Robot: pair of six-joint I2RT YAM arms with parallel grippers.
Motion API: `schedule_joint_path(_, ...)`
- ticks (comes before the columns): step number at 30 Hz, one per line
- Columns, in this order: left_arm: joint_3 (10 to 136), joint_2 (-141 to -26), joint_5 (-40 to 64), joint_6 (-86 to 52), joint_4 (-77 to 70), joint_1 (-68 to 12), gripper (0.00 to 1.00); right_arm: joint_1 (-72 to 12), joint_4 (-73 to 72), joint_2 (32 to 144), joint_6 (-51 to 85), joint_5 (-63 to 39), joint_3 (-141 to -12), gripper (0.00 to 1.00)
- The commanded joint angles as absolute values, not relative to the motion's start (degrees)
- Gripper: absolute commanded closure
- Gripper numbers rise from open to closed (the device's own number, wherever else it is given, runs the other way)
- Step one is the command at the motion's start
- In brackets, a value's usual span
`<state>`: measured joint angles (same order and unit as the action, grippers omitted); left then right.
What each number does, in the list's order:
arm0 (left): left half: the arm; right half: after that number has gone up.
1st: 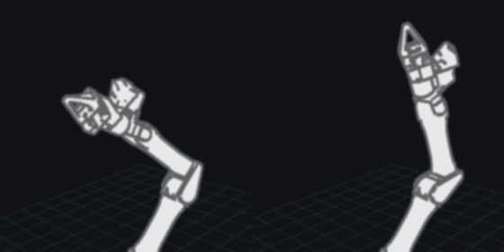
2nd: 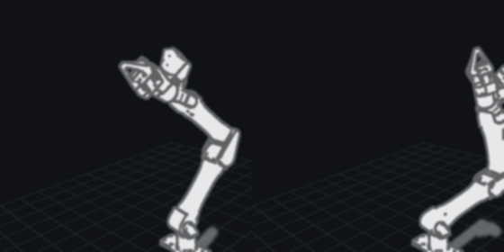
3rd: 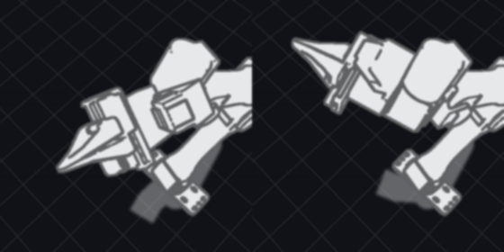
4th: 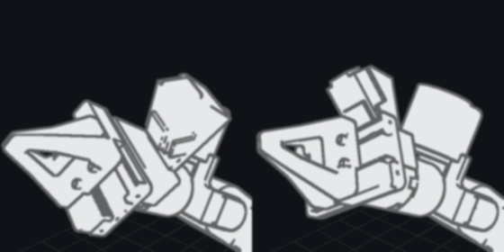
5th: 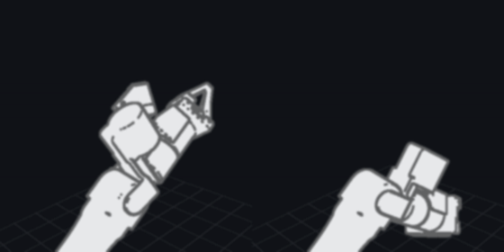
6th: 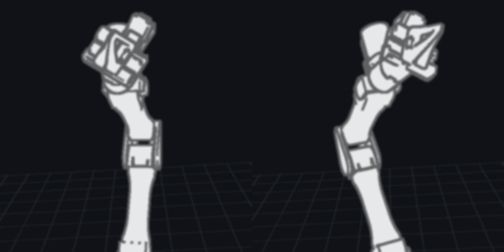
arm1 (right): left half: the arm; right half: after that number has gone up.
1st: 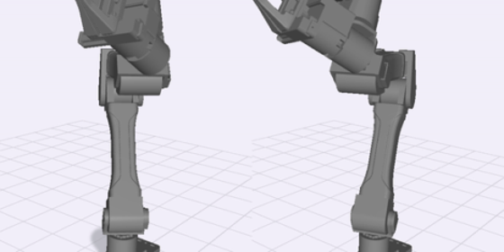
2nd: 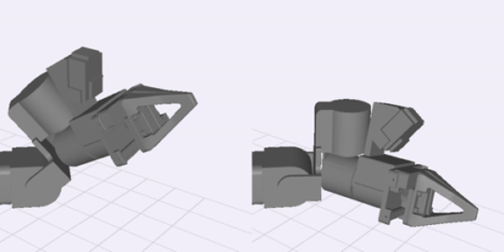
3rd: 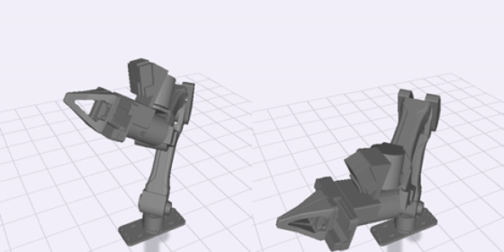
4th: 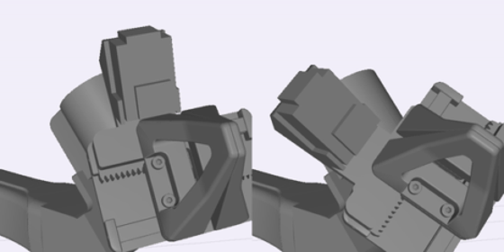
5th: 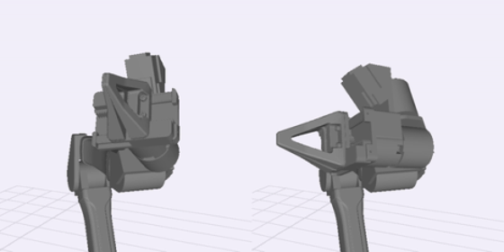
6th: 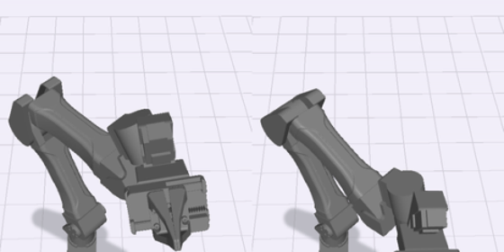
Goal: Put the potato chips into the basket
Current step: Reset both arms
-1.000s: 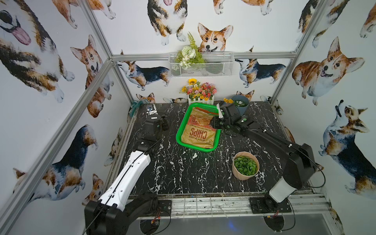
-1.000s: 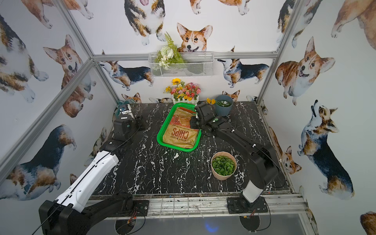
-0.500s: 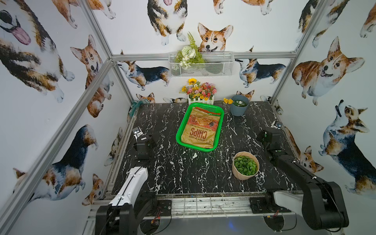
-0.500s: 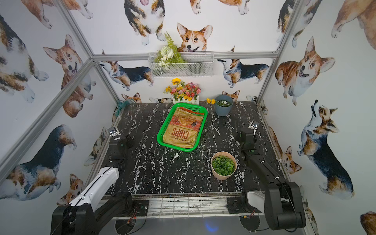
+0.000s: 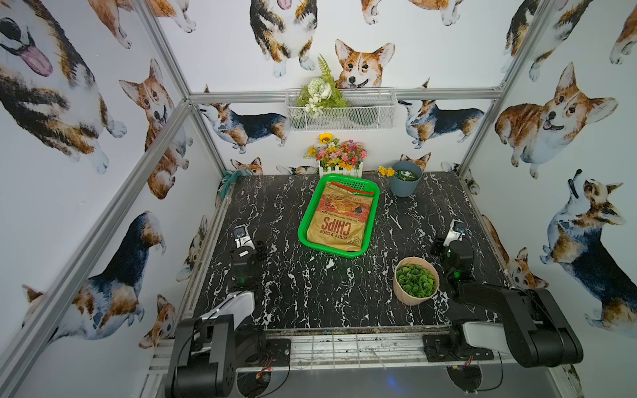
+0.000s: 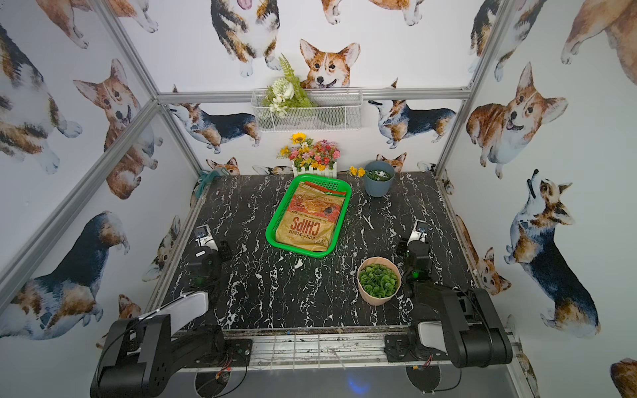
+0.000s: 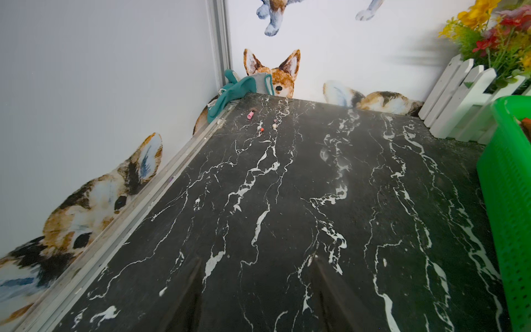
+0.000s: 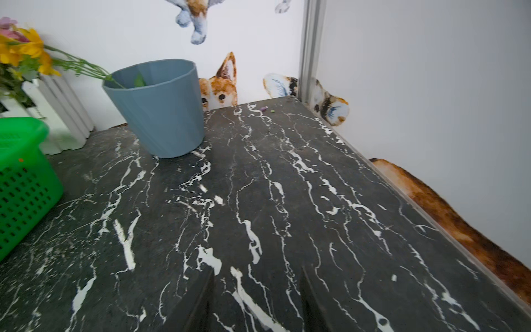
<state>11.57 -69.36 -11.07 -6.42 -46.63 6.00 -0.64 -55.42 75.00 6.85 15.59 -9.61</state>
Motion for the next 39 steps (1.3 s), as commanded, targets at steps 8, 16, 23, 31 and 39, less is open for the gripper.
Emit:
schedule_joint_path(8,11.1,-81.5,1.3,-7.0,-69.2,6.6,0.36,-0.3,-75.8,83.1,2.9,9.2,-6.7,0.47)
schedule_joint_path(16,11.9,-88.0,4.8,-0.5,-74.0,2.3,0.36,-0.3,-73.6,82.7,3.3,10.0,-7.5,0.00)
schedule_joint_path(23,11.0,-89.4,-6.1,2.6,-76.3,-3.3,0.35,-0.3,-73.7,82.6,3.3,9.9,-7.5,0.00)
schedule_joint_path(31,14.7,-89.8,-13.0,-0.3,-70.4,-3.3,0.28,-0.3,-73.6,82.6,3.3,9.9,-7.5,0.00)
schedule_joint_path(39,14.6,-89.8,-13.0,-0.3,-70.3,-3.3,0.00,-0.3,-73.6,82.6,3.3,9.9,-7.5,0.00)
